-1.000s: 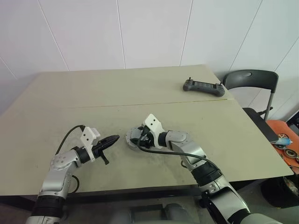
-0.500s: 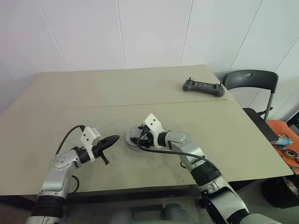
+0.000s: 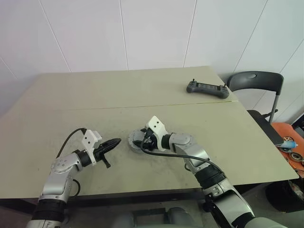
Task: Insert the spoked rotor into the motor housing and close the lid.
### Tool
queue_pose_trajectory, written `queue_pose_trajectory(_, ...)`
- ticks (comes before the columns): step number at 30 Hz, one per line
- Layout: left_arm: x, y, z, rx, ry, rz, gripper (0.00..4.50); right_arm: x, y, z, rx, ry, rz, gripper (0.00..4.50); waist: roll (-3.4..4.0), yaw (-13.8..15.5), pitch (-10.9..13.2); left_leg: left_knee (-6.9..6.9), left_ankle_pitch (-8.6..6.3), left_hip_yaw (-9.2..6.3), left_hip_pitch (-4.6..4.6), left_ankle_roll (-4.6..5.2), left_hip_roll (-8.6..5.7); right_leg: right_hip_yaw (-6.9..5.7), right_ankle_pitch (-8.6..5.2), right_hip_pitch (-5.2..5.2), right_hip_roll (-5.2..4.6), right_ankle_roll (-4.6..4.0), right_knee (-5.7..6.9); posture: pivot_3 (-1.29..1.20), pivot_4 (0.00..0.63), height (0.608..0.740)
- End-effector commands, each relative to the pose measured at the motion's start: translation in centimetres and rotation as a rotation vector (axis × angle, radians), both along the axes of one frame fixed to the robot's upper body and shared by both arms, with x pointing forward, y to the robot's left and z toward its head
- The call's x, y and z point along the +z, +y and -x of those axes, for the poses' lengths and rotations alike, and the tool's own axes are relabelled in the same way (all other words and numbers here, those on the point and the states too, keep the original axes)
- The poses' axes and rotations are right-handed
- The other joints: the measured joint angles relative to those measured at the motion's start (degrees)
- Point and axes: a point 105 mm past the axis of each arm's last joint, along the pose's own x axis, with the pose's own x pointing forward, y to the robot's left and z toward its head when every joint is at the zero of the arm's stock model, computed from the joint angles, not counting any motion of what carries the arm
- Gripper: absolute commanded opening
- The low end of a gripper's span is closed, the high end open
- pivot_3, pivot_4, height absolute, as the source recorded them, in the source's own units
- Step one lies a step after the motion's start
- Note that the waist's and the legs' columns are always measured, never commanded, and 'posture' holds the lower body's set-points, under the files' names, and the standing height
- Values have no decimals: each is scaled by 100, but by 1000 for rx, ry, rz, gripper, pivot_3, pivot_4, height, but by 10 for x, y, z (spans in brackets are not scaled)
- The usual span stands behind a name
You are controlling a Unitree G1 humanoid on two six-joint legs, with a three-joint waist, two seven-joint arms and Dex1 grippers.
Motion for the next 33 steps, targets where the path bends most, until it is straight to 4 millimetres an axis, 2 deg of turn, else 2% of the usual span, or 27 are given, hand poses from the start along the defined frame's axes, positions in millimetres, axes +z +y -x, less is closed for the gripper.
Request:
queue_pose_trajectory(1, 11, 1, -4, -6, -47, -7, 0, 0, -4, -4, -11, -20, 19, 3035, 0, 1, 0, 0, 0, 0, 0, 0, 0, 0, 0, 0, 0, 0, 0, 0, 0, 740)
queue_pose_trajectory(11, 12, -1, -4, -10, -49, -3, 0, -22, -17, -11, -93, 5, 47, 3035, -1, -9, -1, 2, 0, 1, 45, 0, 2, 0, -2, 29, -1, -3, 0, 0, 0, 740)
queue_pose_trajectory(15, 12, -1, -5, -11, -49, -3, 0, -35, -17, 2, -14, 75, 93, 3035, 0, 2, -5, 6, 0, 1, 52, -1, 9, 0, -3, 27, -8, -3, 0, 0, 0, 740)
queue_pose_trajectory(19, 11, -1, -4, -12, -49, -1, 0, -33, -15, 8, 28, 86, 91, 3035, -1, 5, -7, 1, -1, 4, 41, -1, 6, 0, -2, 27, -13, -2, -10, 0, 0, 740)
queue_pose_trajectory(24, 11, -1, -5, -11, -49, -2, 0, -27, -19, -1, -9, 40, 90, 3035, -2, 8, -7, -10, -1, 5, 28, -1, 3, 0, -2, 28, -14, 0, -11, 0, 0, 740)
queue_pose_trajectory(28, 11, -1, -5, -12, -47, -5, 0, -4, -11, -3, -9, 61, -63, 3035, -1, 11, -7, -3, -1, 4, 34, -1, 4, 0, -3, 29, -13, 0, -10, 0, 0, 740)
queue_pose_trajectory(33, 11, -1, -5, -13, -45, -6, 0, 9, -7, -4, -4, 53, -132, 3035, 0, 1, -6, -4, -1, 6, 28, -1, 4, 1, -3, 28, -13, 0, -10, 0, 0, 740)
